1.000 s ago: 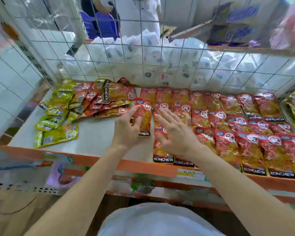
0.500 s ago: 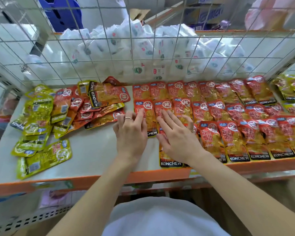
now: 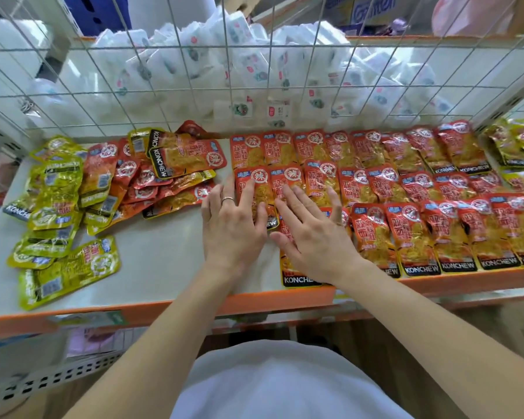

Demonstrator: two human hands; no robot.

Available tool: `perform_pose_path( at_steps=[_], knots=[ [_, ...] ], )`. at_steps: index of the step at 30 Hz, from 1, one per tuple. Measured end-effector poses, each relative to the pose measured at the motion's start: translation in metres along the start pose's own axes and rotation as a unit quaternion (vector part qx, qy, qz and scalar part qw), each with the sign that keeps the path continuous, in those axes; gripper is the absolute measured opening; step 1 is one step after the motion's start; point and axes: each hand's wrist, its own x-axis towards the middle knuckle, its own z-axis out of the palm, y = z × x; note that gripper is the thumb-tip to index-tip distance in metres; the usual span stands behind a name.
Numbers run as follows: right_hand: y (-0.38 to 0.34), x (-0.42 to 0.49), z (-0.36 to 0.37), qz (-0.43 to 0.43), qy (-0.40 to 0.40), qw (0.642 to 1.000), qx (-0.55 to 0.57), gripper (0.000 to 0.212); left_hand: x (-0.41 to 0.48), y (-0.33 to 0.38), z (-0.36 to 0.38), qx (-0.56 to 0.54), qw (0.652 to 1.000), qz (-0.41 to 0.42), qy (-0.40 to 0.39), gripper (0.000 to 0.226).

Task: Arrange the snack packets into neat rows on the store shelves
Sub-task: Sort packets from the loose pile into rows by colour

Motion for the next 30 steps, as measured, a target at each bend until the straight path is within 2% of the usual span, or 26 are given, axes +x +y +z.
perform_pose_path(
  at_steps=[5,10,15,17,21,30],
  knots=[
    [0.003,-0.001,0.001,-0.024,-0.036,0.999,-0.013,0.088,0.000,0.000,0.001,0.003,1.000,-0.001,0.007,0.053],
    [0.004,-0.002,-0.002,-0.039,-0.071,0.996,-0.027,0.098,-0.001,0.003,0.000,0.048,0.999,0.005,0.017,0.049],
    [0.006,-0.001,-0.011,-0.055,-0.094,0.994,-0.022,0.095,-0.002,0.003,-0.004,0.055,0.998,0.001,0.002,0.056],
    [0.009,-0.003,-0.013,-0.057,-0.080,0.995,-0.016,0.091,-0.002,0.004,-0.006,0.058,0.998,-0.001,-0.007,0.062],
    [0.009,-0.007,-0.013,-0.026,-0.084,0.996,0.010,0.089,-0.001,0.004,-0.006,0.063,0.998,-0.001,-0.013,0.060],
    [0.009,-0.009,-0.011,-0.038,-0.121,0.992,0.002,0.087,-0.003,0.009,-0.009,0.092,0.995,-0.015,-0.023,0.061]
  ],
)
